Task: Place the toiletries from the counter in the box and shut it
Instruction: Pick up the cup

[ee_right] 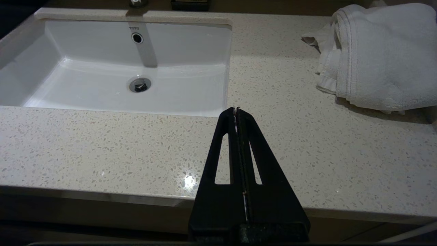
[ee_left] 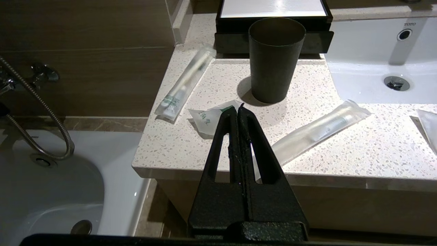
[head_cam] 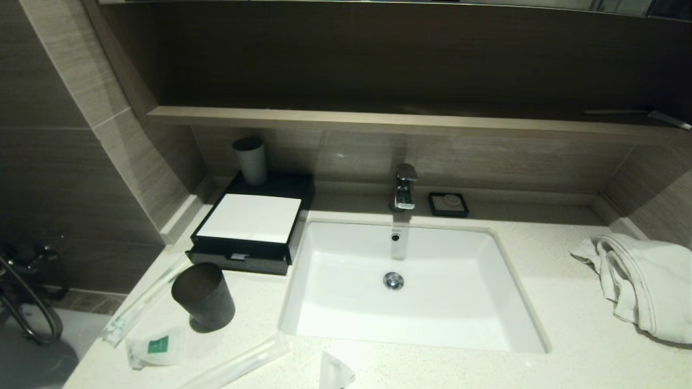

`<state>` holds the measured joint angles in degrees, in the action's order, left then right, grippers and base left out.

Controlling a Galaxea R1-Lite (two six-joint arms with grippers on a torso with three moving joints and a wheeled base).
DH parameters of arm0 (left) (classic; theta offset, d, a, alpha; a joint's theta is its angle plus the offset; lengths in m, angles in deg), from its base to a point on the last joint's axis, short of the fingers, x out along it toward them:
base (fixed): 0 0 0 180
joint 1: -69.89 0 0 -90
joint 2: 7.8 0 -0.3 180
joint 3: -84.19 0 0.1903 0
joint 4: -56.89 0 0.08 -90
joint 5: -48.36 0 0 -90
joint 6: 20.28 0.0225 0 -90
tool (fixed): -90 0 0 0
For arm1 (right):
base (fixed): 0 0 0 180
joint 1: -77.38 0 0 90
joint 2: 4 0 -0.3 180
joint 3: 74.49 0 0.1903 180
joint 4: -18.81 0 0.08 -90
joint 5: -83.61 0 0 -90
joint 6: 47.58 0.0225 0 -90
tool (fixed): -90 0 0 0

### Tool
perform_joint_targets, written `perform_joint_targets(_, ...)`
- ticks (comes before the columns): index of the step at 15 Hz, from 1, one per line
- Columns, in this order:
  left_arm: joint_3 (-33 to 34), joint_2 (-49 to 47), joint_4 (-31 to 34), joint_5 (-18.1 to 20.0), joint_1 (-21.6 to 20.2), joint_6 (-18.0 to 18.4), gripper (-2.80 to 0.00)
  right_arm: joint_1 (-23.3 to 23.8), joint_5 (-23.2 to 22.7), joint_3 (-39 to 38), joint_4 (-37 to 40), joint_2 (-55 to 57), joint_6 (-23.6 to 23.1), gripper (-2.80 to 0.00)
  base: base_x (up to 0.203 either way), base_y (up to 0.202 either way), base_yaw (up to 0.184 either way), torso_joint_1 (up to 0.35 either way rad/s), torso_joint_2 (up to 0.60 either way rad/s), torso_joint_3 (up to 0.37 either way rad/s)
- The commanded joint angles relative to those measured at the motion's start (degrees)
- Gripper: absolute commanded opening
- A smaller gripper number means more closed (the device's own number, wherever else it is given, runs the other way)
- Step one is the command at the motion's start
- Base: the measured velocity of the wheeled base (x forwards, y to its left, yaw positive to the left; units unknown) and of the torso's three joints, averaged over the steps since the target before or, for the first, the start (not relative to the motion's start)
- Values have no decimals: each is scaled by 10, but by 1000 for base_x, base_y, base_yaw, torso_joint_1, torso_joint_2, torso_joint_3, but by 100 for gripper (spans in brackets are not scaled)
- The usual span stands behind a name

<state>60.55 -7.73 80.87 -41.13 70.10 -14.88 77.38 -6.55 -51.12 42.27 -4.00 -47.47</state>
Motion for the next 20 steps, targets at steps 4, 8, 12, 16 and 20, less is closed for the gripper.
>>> perform_joint_targets(4,-69,-1,16,-1,-1,6,-280,1,0,0,0,1,0,-280,0,0,0,0,0,0)
perform_joint_targets(8,-203,-1,105,-2,-1,36,-280,0,0,0,0,0,0,-280,0,0,0,0,0,0)
perform_joint_targets(12,-354,-9,205,-3,-1,66,-280,0,0,0,0,0,0,-280,0,0,0,0,0,0)
perform_joint_targets(16,-437,-43,228,-23,-1,80,-280,0,0,0,0,0,0,-280,0,0,0,0,0,0)
perform_joint_targets(20,-558,-212,203,-37,-1,65,-280,0,0,0,0,1,-1,-280,0,0,0,0,0,0)
